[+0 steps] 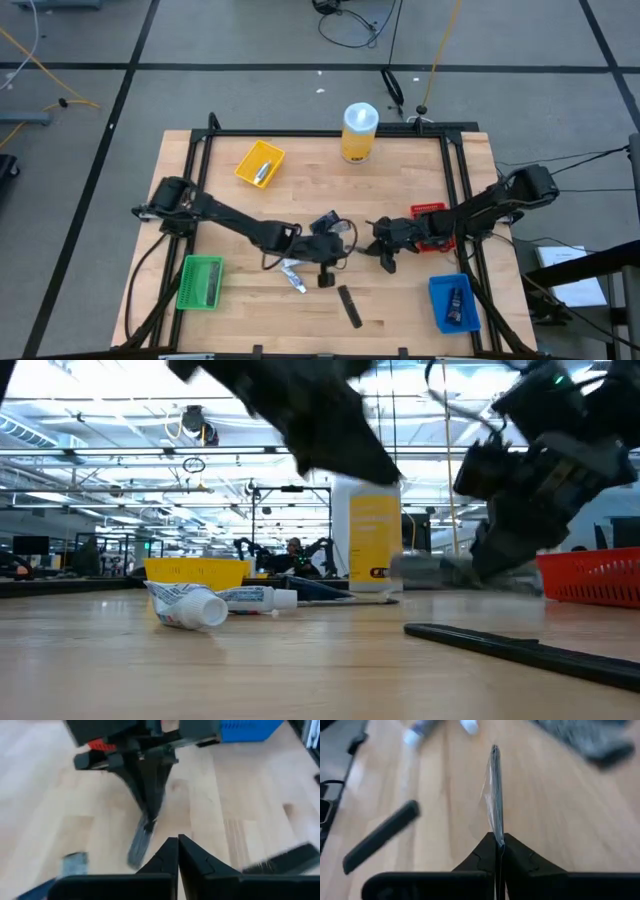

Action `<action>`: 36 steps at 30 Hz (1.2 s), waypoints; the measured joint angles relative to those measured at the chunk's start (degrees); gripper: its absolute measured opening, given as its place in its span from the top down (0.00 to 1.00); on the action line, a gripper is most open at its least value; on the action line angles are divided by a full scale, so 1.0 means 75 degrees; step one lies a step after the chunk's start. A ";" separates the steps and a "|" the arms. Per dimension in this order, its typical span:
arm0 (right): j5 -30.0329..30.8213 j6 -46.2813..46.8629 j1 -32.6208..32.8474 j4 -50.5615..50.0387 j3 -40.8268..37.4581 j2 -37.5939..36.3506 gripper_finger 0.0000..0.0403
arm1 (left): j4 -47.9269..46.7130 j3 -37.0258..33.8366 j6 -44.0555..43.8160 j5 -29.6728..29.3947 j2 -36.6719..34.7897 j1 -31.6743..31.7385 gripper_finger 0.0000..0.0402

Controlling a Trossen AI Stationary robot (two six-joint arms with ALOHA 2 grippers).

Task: Pick & Place Travel size toiletries
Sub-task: Put the black comb into the green bin

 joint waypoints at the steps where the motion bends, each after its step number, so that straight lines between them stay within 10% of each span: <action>1: 0.0188 -0.0159 0.0092 0.0049 0.0031 -0.0042 0.98 | -0.0194 0.0000 0.0087 -0.0135 -0.0127 -0.0077 0.96; 19: 0.1597 -0.2637 0.0783 -0.0499 0.1380 -0.0024 0.98 | -0.0250 0.0015 0.0256 -0.1108 0.0138 0.0059 0.35; 36: 0.1576 -0.2773 0.0783 -0.0381 0.1394 -0.0028 0.94 | -0.0758 0.0020 0.0046 -0.0431 0.0045 0.0045 0.97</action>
